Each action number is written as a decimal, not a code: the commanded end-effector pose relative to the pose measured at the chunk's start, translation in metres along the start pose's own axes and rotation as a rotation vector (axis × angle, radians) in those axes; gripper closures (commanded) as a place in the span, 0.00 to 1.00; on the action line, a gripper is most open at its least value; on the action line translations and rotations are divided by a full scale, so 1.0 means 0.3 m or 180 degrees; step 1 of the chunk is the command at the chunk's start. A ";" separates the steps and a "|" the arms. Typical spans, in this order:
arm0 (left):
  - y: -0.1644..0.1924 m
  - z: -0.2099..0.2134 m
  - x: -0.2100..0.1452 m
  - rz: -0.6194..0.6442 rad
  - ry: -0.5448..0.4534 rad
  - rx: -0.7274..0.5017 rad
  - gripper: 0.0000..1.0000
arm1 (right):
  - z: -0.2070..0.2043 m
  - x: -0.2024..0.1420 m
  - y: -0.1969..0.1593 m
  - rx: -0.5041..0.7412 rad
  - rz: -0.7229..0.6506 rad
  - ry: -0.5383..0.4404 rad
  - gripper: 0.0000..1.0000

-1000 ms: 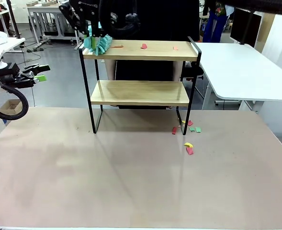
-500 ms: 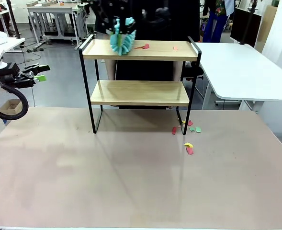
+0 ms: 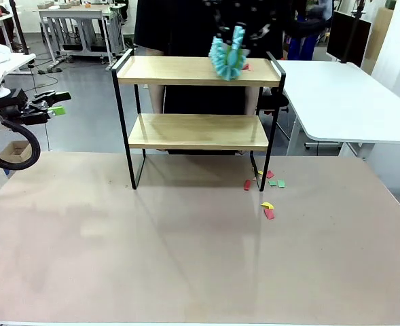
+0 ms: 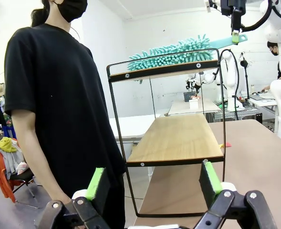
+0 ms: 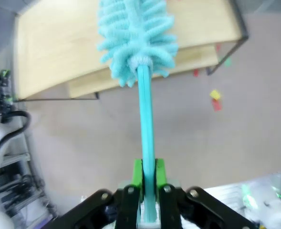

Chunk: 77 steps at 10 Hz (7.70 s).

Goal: Clean the shelf.
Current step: Clean the specific section of the Shelf indicated by the human with the Duster, then hand the Duster back to the human.

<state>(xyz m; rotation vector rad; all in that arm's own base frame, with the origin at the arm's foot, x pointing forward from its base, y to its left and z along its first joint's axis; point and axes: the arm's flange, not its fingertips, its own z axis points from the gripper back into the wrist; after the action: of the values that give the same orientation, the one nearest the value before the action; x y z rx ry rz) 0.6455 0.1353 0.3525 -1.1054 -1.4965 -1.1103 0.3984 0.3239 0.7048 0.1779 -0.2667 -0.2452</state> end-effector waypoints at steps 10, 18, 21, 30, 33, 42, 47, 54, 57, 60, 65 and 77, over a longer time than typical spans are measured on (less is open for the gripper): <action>-0.006 0.001 0.009 -0.0026 -0.0009 0.0007 0.00 | 0.199 -0.115 -0.308 -0.0092 0.0313 -0.0602 0.87; -0.006 0.001 0.009 -0.0026 -0.0009 0.0007 0.00 | 0.317 -0.156 -0.395 0.1569 0.2280 0.0198 0.87; -0.006 0.001 0.009 -0.0026 -0.0009 0.0007 0.00 | 0.257 -0.205 -0.402 0.1476 0.3098 0.1059 0.87; -0.006 0.001 0.009 -0.0026 -0.0009 0.0007 0.00 | -0.108 -0.333 -0.884 0.0935 0.3017 0.2301 0.87; -0.006 0.001 0.009 -0.0026 -0.0009 0.0007 0.00 | -0.156 -0.362 -0.963 0.1070 0.2885 0.2256 0.87; -0.006 0.001 0.009 -0.0026 -0.0009 0.0007 0.00 | -0.141 -0.356 -0.907 0.0946 0.2919 0.2419 0.87; -0.006 0.001 0.009 -0.0026 -0.0009 0.0007 0.00 | -0.141 -0.356 -0.907 0.0946 0.2919 0.2419 0.87; -0.289 -0.144 0.092 0.0553 0.0339 -0.0417 0.00 | -0.189 -0.019 -1.150 0.1167 0.4074 0.1493 0.87; -0.453 -0.237 0.106 0.0794 0.0625 -0.0434 0.00 | -0.236 0.082 -1.198 0.1249 0.4559 0.1144 0.87; -0.585 -0.320 0.067 0.0883 0.0720 -0.0427 0.00 | -0.247 0.145 -1.206 0.1370 0.4700 0.0839 0.87; -0.748 -0.384 0.030 0.0859 0.0502 -0.0302 0.00 | -0.244 0.214 -1.172 0.1693 0.5029 0.0698 0.87; -0.850 -0.505 0.072 0.1019 0.0571 -0.0171 0.00 | -0.331 0.212 -1.127 0.1746 0.5013 0.0509 0.87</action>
<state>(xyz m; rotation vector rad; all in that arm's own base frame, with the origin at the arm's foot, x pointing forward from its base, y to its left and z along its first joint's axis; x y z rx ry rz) 0.4274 -0.0461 0.3561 -1.2260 -1.1063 -1.0345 0.4080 -0.0073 0.5656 0.4536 -0.1795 1.3802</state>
